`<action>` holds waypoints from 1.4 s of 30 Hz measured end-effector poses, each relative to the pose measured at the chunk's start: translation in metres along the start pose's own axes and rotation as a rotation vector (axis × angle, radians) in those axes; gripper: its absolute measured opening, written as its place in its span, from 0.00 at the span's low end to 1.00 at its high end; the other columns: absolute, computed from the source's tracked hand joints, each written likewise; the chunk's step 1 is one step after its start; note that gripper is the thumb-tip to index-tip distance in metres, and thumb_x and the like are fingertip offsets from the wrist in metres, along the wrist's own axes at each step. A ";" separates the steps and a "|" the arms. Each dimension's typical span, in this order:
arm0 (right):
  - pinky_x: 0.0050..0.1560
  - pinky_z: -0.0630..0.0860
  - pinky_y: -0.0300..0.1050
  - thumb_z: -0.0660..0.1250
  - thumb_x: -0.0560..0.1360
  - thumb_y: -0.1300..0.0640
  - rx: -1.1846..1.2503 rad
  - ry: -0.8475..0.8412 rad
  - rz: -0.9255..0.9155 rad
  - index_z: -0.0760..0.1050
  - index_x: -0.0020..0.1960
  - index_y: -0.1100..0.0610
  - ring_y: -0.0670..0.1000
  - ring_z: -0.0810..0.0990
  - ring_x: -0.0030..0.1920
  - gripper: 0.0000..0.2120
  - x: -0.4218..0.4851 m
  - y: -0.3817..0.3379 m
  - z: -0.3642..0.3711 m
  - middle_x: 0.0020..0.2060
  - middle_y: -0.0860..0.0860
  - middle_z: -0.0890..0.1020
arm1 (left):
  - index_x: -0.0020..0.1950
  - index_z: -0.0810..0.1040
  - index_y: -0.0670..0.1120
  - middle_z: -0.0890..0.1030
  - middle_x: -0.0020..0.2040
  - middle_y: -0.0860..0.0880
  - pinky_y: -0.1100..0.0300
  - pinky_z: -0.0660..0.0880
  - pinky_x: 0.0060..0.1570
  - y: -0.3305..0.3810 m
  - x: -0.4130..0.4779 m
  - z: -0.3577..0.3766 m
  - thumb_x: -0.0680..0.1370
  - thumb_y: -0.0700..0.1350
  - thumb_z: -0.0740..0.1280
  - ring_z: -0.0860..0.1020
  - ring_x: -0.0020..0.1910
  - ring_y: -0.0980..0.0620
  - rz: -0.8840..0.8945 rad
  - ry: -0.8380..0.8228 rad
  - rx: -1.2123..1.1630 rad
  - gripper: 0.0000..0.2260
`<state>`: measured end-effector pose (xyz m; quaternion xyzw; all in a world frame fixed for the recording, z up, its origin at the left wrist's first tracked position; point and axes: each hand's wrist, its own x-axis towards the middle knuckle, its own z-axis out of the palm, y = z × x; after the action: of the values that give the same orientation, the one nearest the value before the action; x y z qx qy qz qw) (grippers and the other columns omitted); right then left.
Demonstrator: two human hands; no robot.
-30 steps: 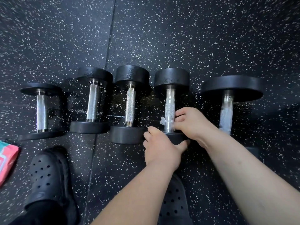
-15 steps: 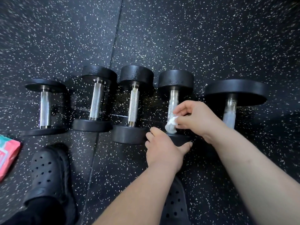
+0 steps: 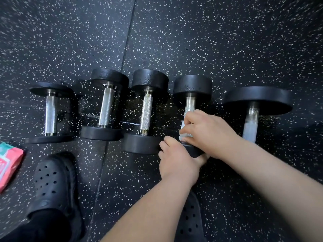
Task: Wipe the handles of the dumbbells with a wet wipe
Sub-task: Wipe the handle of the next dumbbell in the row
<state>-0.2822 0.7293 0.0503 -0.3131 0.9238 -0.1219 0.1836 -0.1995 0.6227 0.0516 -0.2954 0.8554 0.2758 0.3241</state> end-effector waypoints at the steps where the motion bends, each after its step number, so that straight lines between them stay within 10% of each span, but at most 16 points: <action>1: 0.40 0.69 0.46 0.69 0.79 0.43 -0.041 -0.079 -0.016 0.85 0.55 0.40 0.50 0.75 0.55 0.08 0.005 -0.001 -0.007 0.49 0.44 0.72 | 0.65 0.62 0.47 0.68 0.63 0.49 0.47 0.76 0.55 0.000 0.000 0.000 0.60 0.73 0.78 0.73 0.64 0.43 0.002 0.004 -0.003 0.47; 6: 0.40 0.72 0.47 0.68 0.79 0.57 -0.361 -0.239 0.102 0.81 0.56 0.43 0.56 0.81 0.46 0.11 0.039 -0.011 -0.034 0.46 0.48 0.76 | 0.67 0.63 0.47 0.68 0.65 0.49 0.47 0.76 0.58 -0.001 0.000 -0.002 0.63 0.72 0.79 0.72 0.65 0.43 0.008 -0.003 -0.012 0.47; 12: 0.39 0.72 0.45 0.62 0.81 0.47 -0.167 -0.520 0.091 0.84 0.54 0.38 0.55 0.77 0.46 0.11 0.039 -0.018 -0.025 0.46 0.46 0.80 | 0.68 0.62 0.47 0.68 0.65 0.49 0.46 0.76 0.60 -0.001 -0.001 -0.004 0.62 0.71 0.79 0.72 0.66 0.44 0.000 -0.018 -0.028 0.47; 18: 0.40 0.73 0.48 0.68 0.83 0.52 -0.384 -0.320 0.207 0.83 0.57 0.51 0.58 0.73 0.40 0.07 0.055 -0.024 -0.033 0.49 0.54 0.81 | 0.67 0.62 0.47 0.68 0.65 0.49 0.46 0.76 0.59 0.000 -0.001 -0.005 0.63 0.71 0.79 0.72 0.66 0.44 0.001 -0.019 -0.022 0.46; 24: 0.45 0.79 0.47 0.65 0.80 0.49 -0.143 -0.495 0.134 0.84 0.55 0.39 0.56 0.80 0.48 0.10 0.037 -0.023 -0.032 0.49 0.48 0.82 | 0.67 0.62 0.47 0.68 0.65 0.49 0.46 0.76 0.60 0.000 -0.001 -0.004 0.62 0.71 0.79 0.72 0.66 0.44 0.001 -0.023 -0.034 0.47; 31: 0.38 0.75 0.47 0.70 0.79 0.51 -0.304 -0.053 0.205 0.77 0.57 0.42 0.59 0.74 0.35 0.09 0.037 0.010 -0.033 0.37 0.49 0.73 | 0.66 0.63 0.46 0.68 0.66 0.48 0.47 0.77 0.59 0.000 -0.001 -0.005 0.65 0.71 0.78 0.72 0.65 0.44 0.014 -0.008 0.012 0.45; 35: 0.42 0.79 0.49 0.61 0.80 0.39 -0.017 -0.033 0.154 0.82 0.55 0.39 0.56 0.83 0.46 0.13 0.006 0.004 -0.018 0.47 0.45 0.81 | 0.65 0.63 0.47 0.68 0.64 0.49 0.47 0.77 0.58 0.001 -0.001 -0.004 0.64 0.72 0.78 0.73 0.64 0.44 0.006 -0.010 0.012 0.44; 42: 0.45 0.80 0.50 0.74 0.73 0.51 0.241 0.076 0.323 0.83 0.44 0.45 0.51 0.82 0.41 0.02 -0.005 0.001 -0.006 0.43 0.45 0.80 | 0.64 0.63 0.47 0.69 0.63 0.49 0.47 0.77 0.55 0.000 0.000 -0.001 0.62 0.73 0.78 0.73 0.63 0.44 0.010 0.002 0.005 0.45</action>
<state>-0.2820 0.7338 0.0565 -0.1316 0.9470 -0.2121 0.2020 -0.1995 0.6216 0.0526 -0.2903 0.8578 0.2752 0.3226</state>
